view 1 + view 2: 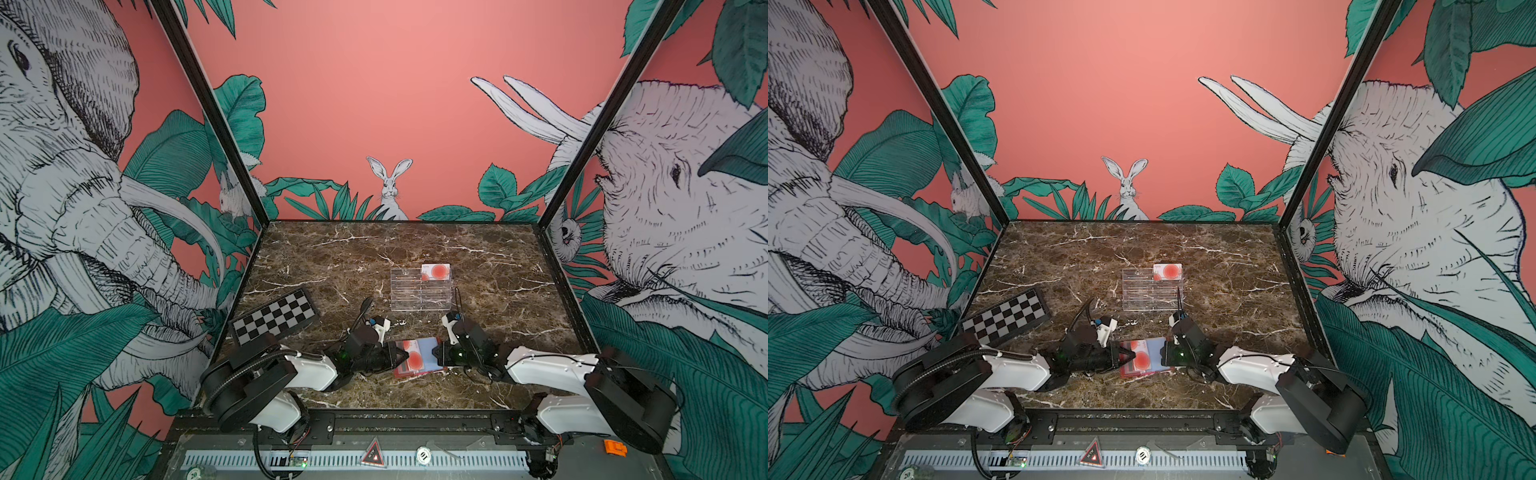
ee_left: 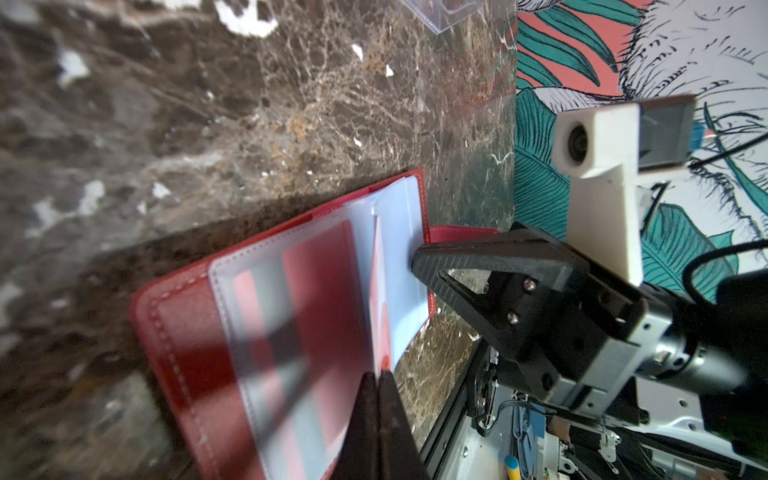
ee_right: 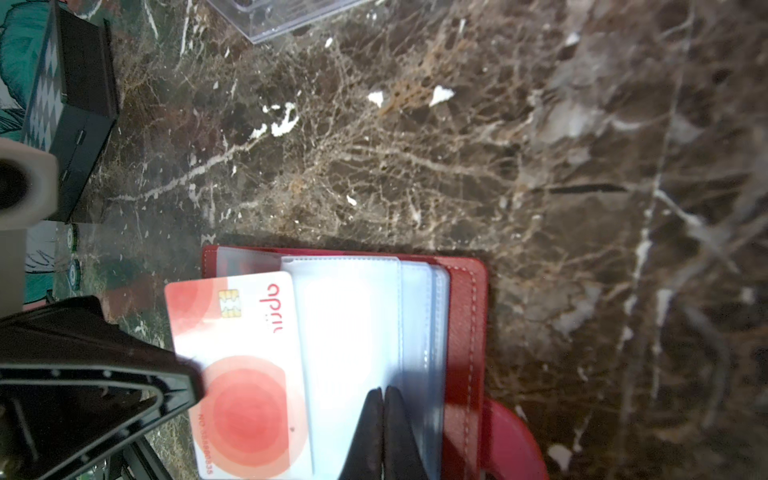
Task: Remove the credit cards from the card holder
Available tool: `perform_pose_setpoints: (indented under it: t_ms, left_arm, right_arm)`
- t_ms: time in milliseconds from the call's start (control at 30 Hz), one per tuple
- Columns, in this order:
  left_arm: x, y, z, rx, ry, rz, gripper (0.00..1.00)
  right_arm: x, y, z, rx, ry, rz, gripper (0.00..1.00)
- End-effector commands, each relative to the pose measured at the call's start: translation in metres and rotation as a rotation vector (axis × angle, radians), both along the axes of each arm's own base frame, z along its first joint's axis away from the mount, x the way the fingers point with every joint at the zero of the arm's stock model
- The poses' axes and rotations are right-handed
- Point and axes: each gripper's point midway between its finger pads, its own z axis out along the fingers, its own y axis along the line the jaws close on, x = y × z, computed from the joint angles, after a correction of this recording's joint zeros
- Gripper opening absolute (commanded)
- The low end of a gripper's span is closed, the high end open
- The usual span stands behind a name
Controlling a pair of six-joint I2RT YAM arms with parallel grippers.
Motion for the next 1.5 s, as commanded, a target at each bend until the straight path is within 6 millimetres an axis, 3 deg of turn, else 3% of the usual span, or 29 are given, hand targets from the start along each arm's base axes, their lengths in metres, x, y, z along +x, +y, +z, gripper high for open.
perform_pose_setpoints:
  t_ms: [0,167,333,500,600,967,1200,1467]
  left_arm:
    - [-0.001,0.013,-0.003,0.068,-0.010,0.005,0.00]
    - [0.003,0.017,0.016,0.064,-0.051,0.011,0.00]
    - [0.010,0.015,0.040,-0.004,-0.077,0.028,0.00]
    - [0.019,-0.001,0.074,-0.116,-0.102,0.013,0.00]
    - [0.028,-0.014,0.099,-0.230,-0.094,0.017,0.00]
    - [0.047,-0.051,0.163,-0.452,-0.115,-0.027,0.00]
    - [0.053,-0.057,0.166,-0.486,-0.118,-0.028,0.00]
    - [0.056,-0.060,0.167,-0.511,-0.124,-0.022,0.00]
  right_arm:
    - [-0.003,-0.010,-0.003,-0.054,0.010,-0.012,0.04]
    - [0.003,-0.003,0.021,-0.005,-0.049,0.000,0.19]
    - [0.014,-0.001,0.059,0.042,-0.124,0.003,0.48]
    - [0.026,-0.007,0.093,0.127,-0.176,-0.018,0.69]
    - [0.032,-0.009,0.109,0.193,-0.198,-0.026,0.75]
    - [0.049,-0.011,0.151,0.459,-0.228,-0.065,0.77]
    - [0.048,-0.008,0.168,0.575,-0.253,-0.056,0.71]
    - [0.046,-0.003,0.175,0.659,-0.247,-0.045,0.58]
